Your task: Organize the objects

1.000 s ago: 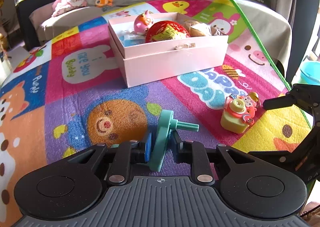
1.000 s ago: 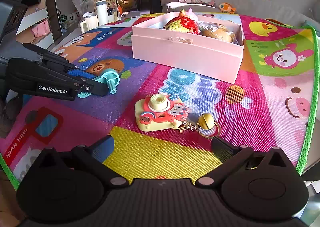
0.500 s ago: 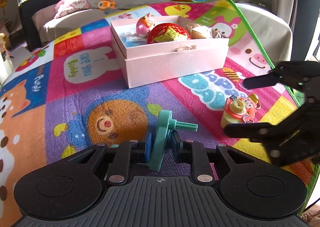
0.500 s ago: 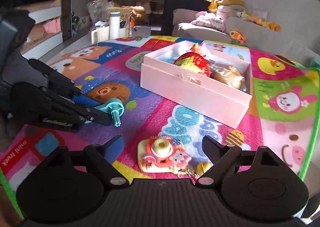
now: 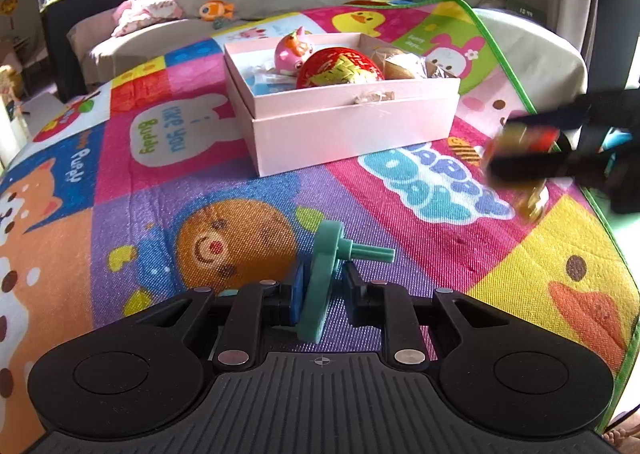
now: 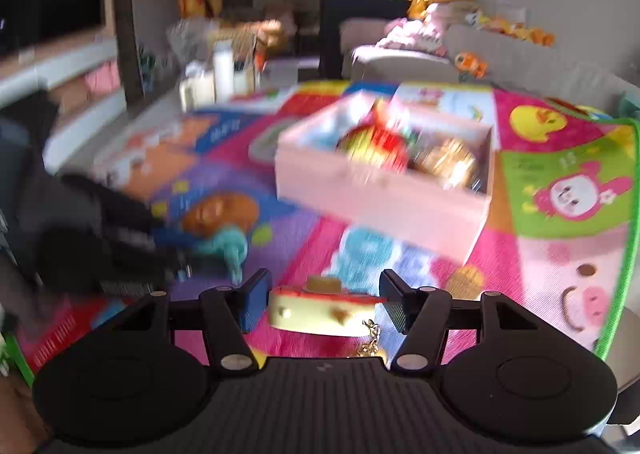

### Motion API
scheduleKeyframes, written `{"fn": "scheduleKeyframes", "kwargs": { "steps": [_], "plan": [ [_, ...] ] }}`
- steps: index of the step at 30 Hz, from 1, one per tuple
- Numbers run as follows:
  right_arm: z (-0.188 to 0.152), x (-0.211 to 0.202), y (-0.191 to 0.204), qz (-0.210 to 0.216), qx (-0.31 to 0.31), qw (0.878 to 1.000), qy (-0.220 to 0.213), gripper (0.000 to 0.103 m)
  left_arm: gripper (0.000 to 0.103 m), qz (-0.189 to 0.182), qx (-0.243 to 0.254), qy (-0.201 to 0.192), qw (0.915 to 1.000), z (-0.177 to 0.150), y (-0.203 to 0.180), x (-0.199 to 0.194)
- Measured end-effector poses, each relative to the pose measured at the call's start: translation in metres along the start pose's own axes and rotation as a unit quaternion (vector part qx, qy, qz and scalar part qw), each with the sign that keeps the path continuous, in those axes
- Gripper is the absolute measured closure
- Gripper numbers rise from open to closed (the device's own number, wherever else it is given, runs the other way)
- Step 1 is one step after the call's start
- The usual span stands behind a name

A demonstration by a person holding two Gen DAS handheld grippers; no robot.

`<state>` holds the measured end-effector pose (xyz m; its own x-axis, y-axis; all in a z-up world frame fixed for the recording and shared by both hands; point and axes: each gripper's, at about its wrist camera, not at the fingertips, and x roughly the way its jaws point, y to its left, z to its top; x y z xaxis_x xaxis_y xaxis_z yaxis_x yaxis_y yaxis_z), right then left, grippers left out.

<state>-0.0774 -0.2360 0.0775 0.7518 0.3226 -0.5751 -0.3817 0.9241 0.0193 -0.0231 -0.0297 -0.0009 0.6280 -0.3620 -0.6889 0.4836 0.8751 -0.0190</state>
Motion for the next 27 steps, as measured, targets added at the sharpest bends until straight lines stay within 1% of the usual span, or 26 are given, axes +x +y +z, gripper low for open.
{"fn": "scheduleKeyframes", "kwargs": {
  "steps": [1,3,6,8,12,14,16,17,19,20,21,23,24,26,27],
  "plan": [
    [0.004,-0.007,-0.003,-0.004,0.005,1.000,-0.013,0.043,0.082,0.002,-0.006,-0.005,1.0000,-0.001,0.001,-0.001],
    [0.011,-0.022,-0.010,-0.014,0.015,0.999,-0.040,0.043,0.089,0.004,-0.018,-0.014,0.9997,-0.004,0.004,-0.003],
    [0.019,-0.039,-0.022,-0.019,0.033,0.997,-0.072,0.043,0.089,-0.012,-0.050,-0.018,0.9985,0.001,0.015,-0.007],
    [0.021,-0.048,-0.029,-0.026,0.040,0.995,-0.090,0.043,0.089,-0.020,-0.064,-0.035,0.9971,0.015,0.021,-0.014],
    [0.023,-0.051,-0.042,-0.034,0.058,0.992,-0.108,0.043,0.089,-0.010,-0.064,-0.098,0.9930,0.073,0.026,-0.031],
    [0.023,-0.049,-0.048,-0.036,0.067,0.991,-0.109,0.043,0.089,-0.013,-0.070,-0.131,0.9889,0.105,0.029,-0.032],
    [0.020,-0.045,-0.051,-0.036,0.073,0.991,-0.107,0.043,0.089,-0.033,-0.103,-0.146,0.9833,0.136,0.036,-0.021],
    [0.019,-0.043,-0.053,-0.037,0.075,0.991,-0.105,0.043,0.087,-0.054,-0.129,-0.147,0.9792,0.151,0.042,-0.010],
    [0.018,-0.040,-0.054,-0.040,0.076,0.991,-0.100,0.043,0.085,-0.090,-0.169,-0.154,0.9693,0.166,0.052,0.008],
    [0.017,-0.039,-0.054,-0.042,0.076,0.991,-0.099,0.043,0.085,-0.096,-0.185,-0.155,0.9656,0.170,0.056,0.015],
    [0.017,-0.038,-0.056,-0.043,0.078,0.991,-0.099,0.043,0.085,-0.095,-0.196,-0.153,0.9639,0.171,0.058,0.020],
    [0.018,-0.038,-0.060,-0.047,0.081,0.990,-0.102,0.043,0.085,-0.090,-0.205,-0.164,0.9607,0.166,0.061,0.019],
    [0.021,-0.037,-0.063,-0.049,0.085,0.990,-0.104,0.043,0.085,-0.087,-0.205,-0.168,0.9603,0.161,0.063,0.016],
    [0.032,-0.035,-0.069,-0.046,0.094,0.988,-0.111,0.045,0.085,-0.070,-0.197,-0.171,0.9628,0.149,0.067,0.010],
    [0.041,-0.033,-0.073,-0.042,0.099,0.987,-0.118,0.053,0.085,-0.058,-0.191,-0.173,0.9644,0.143,0.069,0.007]
  ]
}}
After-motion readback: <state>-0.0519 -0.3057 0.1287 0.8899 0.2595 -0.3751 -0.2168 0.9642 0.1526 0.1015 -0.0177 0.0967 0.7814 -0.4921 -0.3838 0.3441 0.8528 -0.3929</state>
